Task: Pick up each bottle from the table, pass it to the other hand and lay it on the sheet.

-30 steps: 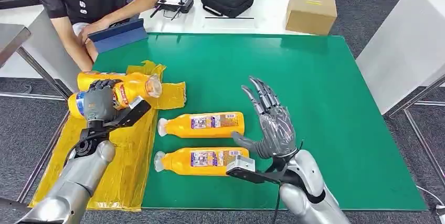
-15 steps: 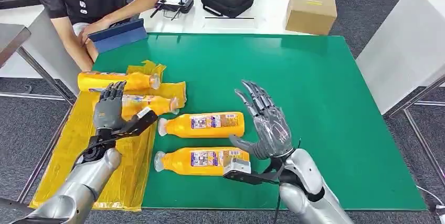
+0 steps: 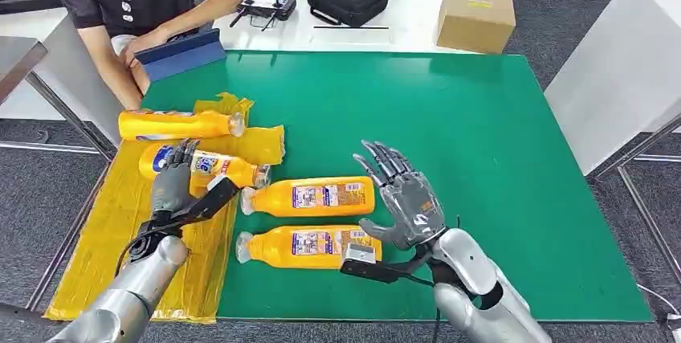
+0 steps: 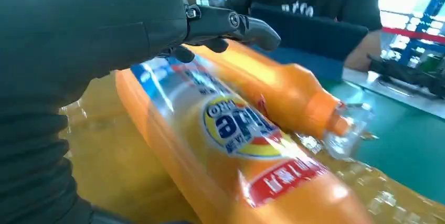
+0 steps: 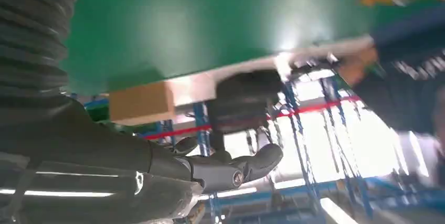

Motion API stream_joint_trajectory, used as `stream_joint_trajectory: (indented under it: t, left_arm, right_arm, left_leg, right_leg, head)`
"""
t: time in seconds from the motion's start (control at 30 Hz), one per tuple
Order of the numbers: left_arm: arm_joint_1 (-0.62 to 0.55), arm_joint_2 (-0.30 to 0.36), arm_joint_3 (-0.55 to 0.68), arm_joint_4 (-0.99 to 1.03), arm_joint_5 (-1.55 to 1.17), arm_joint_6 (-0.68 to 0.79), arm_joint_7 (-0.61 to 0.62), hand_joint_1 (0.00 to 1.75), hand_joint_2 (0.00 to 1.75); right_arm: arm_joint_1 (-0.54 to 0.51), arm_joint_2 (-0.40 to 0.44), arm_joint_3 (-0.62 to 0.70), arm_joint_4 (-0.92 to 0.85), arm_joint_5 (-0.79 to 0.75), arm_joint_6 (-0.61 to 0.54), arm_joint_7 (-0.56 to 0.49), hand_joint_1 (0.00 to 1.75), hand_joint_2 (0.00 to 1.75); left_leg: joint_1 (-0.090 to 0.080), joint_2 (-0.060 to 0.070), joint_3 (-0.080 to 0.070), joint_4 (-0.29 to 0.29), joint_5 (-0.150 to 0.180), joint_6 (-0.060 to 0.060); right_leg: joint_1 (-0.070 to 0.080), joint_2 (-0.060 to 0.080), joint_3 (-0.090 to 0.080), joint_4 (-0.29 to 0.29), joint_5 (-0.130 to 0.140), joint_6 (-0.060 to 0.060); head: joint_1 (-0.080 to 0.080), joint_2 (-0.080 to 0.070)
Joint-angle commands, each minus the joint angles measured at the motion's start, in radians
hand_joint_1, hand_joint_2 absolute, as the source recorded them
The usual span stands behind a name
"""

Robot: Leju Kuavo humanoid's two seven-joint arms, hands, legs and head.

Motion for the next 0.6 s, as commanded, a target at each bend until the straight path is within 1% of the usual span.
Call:
stream_joint_trajectory:
  t: [0.03, 0.07, 0.1, 0.13, 0.17, 0.2, 0.23, 0.27, 0.3, 0.37, 0.4, 0.43, 0.47, 0.5, 0.53, 0.57, 0.6]
  left_arm:
    - [0.02, -0.033, 0.058, -0.069, 0.082, -0.065, -0.045, 0.0, 1.75]
    - [0.02, -0.033, 0.058, -0.069, 0.082, -0.065, -0.045, 0.0, 1.75]
    - [0.02, -0.033, 0.058, -0.069, 0.082, -0.065, -0.045, 0.0, 1.75]
    - [0.02, -0.033, 0.058, -0.069, 0.082, -0.065, -0.045, 0.0, 1.75]
    - [0.02, -0.033, 0.058, -0.069, 0.082, -0.065, -0.045, 0.0, 1.75]
    - [0.036, -0.043, 0.065, -0.105, 0.136, -0.095, -0.082, 0.0, 1.75]
    - [0.061, -0.052, 0.049, -0.156, 0.169, -0.117, -0.103, 0.0, 1.75]
    - [0.08, -0.061, 0.034, -0.194, 0.192, -0.136, -0.109, 0.0, 1.75]
    - [0.113, -0.068, 0.018, -0.263, 0.235, -0.164, -0.125, 0.0, 1.75]
    - [0.173, -0.071, -0.034, -0.374, 0.27, -0.181, -0.117, 0.0, 1.75]
    - [0.202, -0.075, -0.058, -0.42, 0.286, -0.187, -0.118, 0.0, 1.75]
    - [0.222, -0.076, -0.077, -0.453, 0.291, -0.188, -0.111, 0.0, 1.75]
    - [0.238, -0.073, -0.095, -0.481, 0.292, -0.186, -0.102, 0.0, 1.75]
    - [0.245, -0.075, -0.106, -0.494, 0.293, -0.187, -0.099, 0.0, 1.75]
    - [0.25, -0.073, -0.123, -0.509, 0.294, -0.184, -0.083, 0.0, 1.75]
    - [0.249, -0.075, -0.126, -0.511, 0.295, -0.184, -0.08, 0.0, 1.75]
    - [0.249, -0.075, -0.126, -0.511, 0.295, -0.184, -0.08, 0.0, 1.75]
  right_arm:
    - [-0.074, -0.018, 0.02, 0.111, 0.023, 0.046, 0.035, 0.0, 1.75]
    - [-0.074, -0.018, 0.02, 0.111, 0.023, 0.046, 0.035, 0.0, 1.75]
    - [-0.074, -0.018, 0.02, 0.111, 0.023, 0.046, 0.035, 0.0, 1.75]
    - [-0.074, -0.018, 0.02, 0.111, 0.023, 0.046, 0.035, 0.0, 1.75]
    - [-0.074, -0.018, 0.02, 0.111, 0.023, 0.046, 0.035, 0.0, 1.75]
    - [-0.081, -0.021, 0.02, 0.124, 0.044, 0.079, 0.062, 0.0, 1.75]
    - [-0.095, -0.021, 0.011, 0.149, 0.056, 0.1, 0.078, 0.0, 1.75]
    - [-0.104, -0.021, 0.002, 0.166, 0.064, 0.106, 0.083, 0.0, 1.75]
    - [-0.115, -0.021, -0.006, 0.198, 0.087, 0.114, 0.095, 0.0, 1.75]
    - [-0.131, -0.02, -0.025, 0.249, 0.119, 0.118, 0.106, 0.0, 1.75]
    - [-0.143, -0.025, -0.031, 0.281, 0.133, 0.12, 0.111, 0.0, 1.75]
    - [-0.154, -0.023, -0.037, 0.307, 0.138, 0.115, 0.108, 0.0, 1.75]
    - [-0.17, -0.02, -0.038, 0.334, 0.139, 0.116, 0.104, 0.0, 1.75]
    - [-0.189, -0.02, -0.037, 0.354, 0.139, 0.119, 0.103, 0.0, 1.75]
    - [-0.21, -0.018, -0.034, 0.376, 0.131, 0.124, 0.094, 0.0, 1.75]
    - [-0.214, -0.018, -0.035, 0.379, 0.128, 0.125, 0.093, 0.0, 1.75]
    - [-0.214, -0.018, -0.035, 0.379, 0.128, 0.125, 0.093, 0.0, 1.75]
  left_leg:
    - [0.001, 0.001, 0.003, 0.0, -0.001, -0.003]
    - [0.001, 0.001, 0.005, 0.001, -0.003, -0.004]
    - [0.001, 0.001, 0.003, 0.0, -0.002, -0.003]
    - [0.001, 0.001, 0.006, 0.0, -0.003, -0.005]
    - [0.001, 0.001, 0.004, 0.0, -0.002, -0.003]
    - [0.001, 0.002, 0.006, 0.0, -0.003, -0.004]
    - [0.001, 0.001, 0.003, 0.0, -0.002, -0.003]
    - [0.001, 0.002, 0.006, 0.0, -0.003, -0.005]
    - [0.0, 0.001, 0.003, 0.0, -0.001, -0.003]
    - [0.001, 0.003, 0.007, 0.001, -0.004, -0.005]
    - [0.001, 0.002, 0.005, 0.0, -0.002, -0.003]
    - [0.001, 0.002, 0.007, 0.0, -0.003, -0.004]
    - [0.0, 0.001, 0.005, 0.0, -0.002, -0.003]
    - [0.0, 0.002, 0.003, 0.0, -0.001, -0.002]
    - [0.001, 0.003, 0.006, 0.001, -0.003, -0.004]
    - [0.0, 0.002, 0.002, 0.0, -0.002, -0.002]
    - [0.0, 0.003, 0.005, 0.001, -0.004, -0.004]
  right_leg:
    - [0.001, 0.001, 0.003, -0.001, -0.001, -0.002]
    - [0.001, 0.001, 0.005, 0.0, -0.002, -0.003]
    - [0.001, 0.0, 0.004, -0.001, -0.001, -0.002]
    - [0.001, 0.001, 0.007, -0.001, -0.002, -0.003]
    - [0.001, 0.001, 0.004, -0.001, -0.001, -0.002]
    - [0.001, 0.001, 0.006, -0.001, -0.002, -0.003]
    - [0.001, 0.001, 0.003, -0.001, -0.001, -0.002]
    - [0.001, 0.001, 0.006, -0.001, -0.002, -0.003]
    - [0.0, 0.001, 0.003, -0.001, -0.001, -0.001]
    - [0.001, 0.003, 0.007, -0.001, -0.002, -0.003]
    - [0.001, 0.001, 0.005, -0.001, -0.001, -0.002]
    - [0.001, 0.001, 0.008, -0.001, -0.002, -0.002]
    - [0.001, 0.0, 0.005, -0.001, -0.001, -0.002]
    - [0.0, 0.001, 0.003, -0.001, 0.0, -0.001]
    - [0.001, 0.003, 0.006, -0.001, -0.002, -0.002]
    - [0.0, 0.002, 0.002, -0.001, 0.0, -0.001]
    - [0.0, 0.003, 0.005, 0.0, -0.002, -0.002]
  head:
    - [0.0, 0.0]
    - [0.0, 0.0]
    - [0.0, 0.0]
    - [0.0, 0.0]
    - [0.0, 0.0]
    - [0.0, 0.0]
    - [0.0, 0.0]
    - [0.0, 0.0]
    - [0.0, 0.0]
    - [0.0, 0.0]
    - [0.0, 0.0]
    - [0.0, 0.0]
    - [0.0, 0.0]
    - [0.0, 0.0]
    - [0.0, 0.0]
    - [0.0, 0.0]
    - [0.0, 0.0]
